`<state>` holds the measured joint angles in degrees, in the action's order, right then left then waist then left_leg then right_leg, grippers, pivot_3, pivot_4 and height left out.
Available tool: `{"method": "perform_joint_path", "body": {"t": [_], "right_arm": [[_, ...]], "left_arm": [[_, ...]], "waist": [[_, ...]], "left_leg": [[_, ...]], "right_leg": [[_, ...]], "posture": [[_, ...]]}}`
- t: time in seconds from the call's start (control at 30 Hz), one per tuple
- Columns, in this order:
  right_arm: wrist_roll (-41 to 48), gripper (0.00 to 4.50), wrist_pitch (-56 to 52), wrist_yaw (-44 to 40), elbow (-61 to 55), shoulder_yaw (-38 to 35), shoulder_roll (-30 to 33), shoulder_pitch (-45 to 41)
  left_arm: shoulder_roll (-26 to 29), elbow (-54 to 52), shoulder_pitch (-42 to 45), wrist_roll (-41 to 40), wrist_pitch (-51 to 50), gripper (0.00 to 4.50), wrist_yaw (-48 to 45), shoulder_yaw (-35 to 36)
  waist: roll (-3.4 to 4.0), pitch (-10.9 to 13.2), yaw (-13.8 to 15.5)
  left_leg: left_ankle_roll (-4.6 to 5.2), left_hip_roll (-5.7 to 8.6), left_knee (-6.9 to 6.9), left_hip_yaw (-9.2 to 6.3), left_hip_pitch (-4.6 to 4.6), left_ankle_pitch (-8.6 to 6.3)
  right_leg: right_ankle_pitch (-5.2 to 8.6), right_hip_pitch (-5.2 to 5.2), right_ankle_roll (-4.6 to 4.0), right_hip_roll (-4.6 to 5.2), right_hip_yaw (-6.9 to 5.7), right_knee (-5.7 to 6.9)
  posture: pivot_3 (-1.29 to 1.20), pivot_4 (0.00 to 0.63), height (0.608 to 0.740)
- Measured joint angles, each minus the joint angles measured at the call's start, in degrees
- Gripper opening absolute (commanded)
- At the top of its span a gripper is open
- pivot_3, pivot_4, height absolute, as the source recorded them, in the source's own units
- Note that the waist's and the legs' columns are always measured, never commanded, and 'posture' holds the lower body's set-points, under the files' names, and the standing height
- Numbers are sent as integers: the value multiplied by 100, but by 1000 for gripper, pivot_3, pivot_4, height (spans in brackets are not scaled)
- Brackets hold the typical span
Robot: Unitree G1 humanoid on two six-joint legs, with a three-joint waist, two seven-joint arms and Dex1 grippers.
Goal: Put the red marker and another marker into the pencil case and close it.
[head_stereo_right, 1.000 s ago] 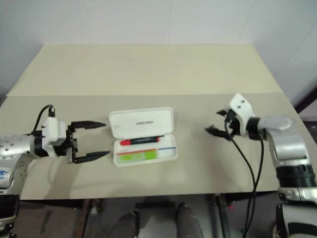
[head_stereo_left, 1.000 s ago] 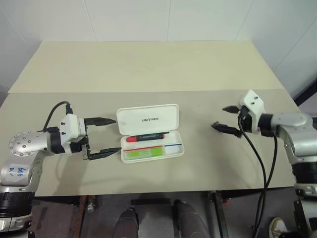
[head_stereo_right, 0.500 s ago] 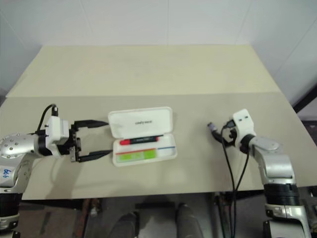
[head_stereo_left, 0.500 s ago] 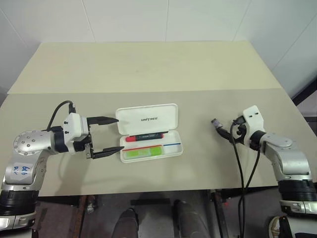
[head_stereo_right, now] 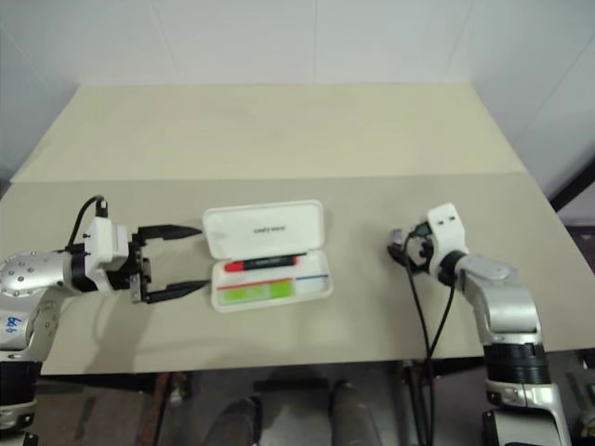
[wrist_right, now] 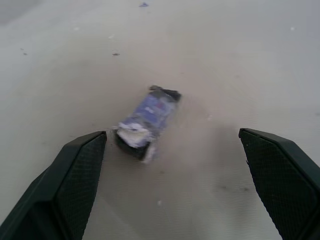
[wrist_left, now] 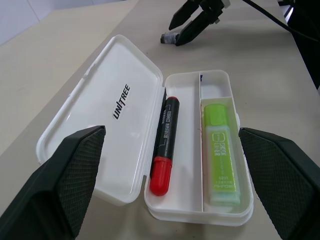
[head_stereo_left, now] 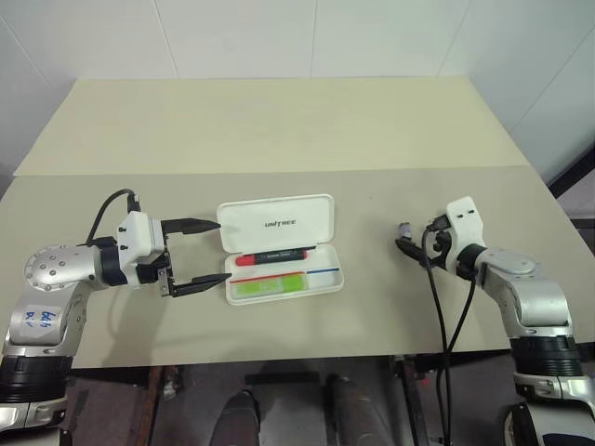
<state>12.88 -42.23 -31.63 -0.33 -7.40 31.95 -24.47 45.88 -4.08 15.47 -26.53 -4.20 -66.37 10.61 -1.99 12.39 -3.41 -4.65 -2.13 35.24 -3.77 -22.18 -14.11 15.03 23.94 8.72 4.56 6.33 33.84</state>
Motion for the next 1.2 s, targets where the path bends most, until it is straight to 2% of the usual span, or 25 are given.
{"method": "perform_joint_path", "body": {"t": [0.23,0.57,0.7,1.0,1.1,1.2], "right_arm": [[75,4487,-444,378,-424,63,-413,0],[-83,4487,59,774,75,70,-529,-111],[-104,3589,263,902,266,59,-572,-155],[-102,452,309,919,320,66,-568,-184],[-102,399,241,877,391,82,-515,-271],[-96,399,386,482,455,213,-286,-330]], "left_arm": [[0,1,-12,0,21,4500,10,1],[-4,9,-2,3,22,4500,39,-1],[-12,11,27,5,22,4500,53,-35],[-14,31,100,20,23,4500,62,-43],[-14,39,123,32,29,4500,60,-43],[-13,42,147,47,53,4500,48,-43]], "waist": [[0,0,3],[-2,-1,10],[-3,-2,16],[-3,-2,22],[-3,-2,20],[-2,-1,12]], "left_leg": [[0,0,-1,0,-1,0],[2,0,2,0,1,2],[3,0,3,0,4,7],[2,0,3,-2,3,8],[2,0,3,-2,4,8],[2,0,2,-1,3,8]], "right_leg": [[0,0,-1,0,0,-1],[3,-6,-14,0,0,-5],[8,-13,-27,0,0,-10],[2,-17,-17,0,0,-16],[2,-17,-18,0,0,-16],[3,-15,-19,0,0,-17]], "posture": [[0,150,740],[0,150,740],[0,150,740],[0,150,740],[0,150,740],[0,150,740]]}}
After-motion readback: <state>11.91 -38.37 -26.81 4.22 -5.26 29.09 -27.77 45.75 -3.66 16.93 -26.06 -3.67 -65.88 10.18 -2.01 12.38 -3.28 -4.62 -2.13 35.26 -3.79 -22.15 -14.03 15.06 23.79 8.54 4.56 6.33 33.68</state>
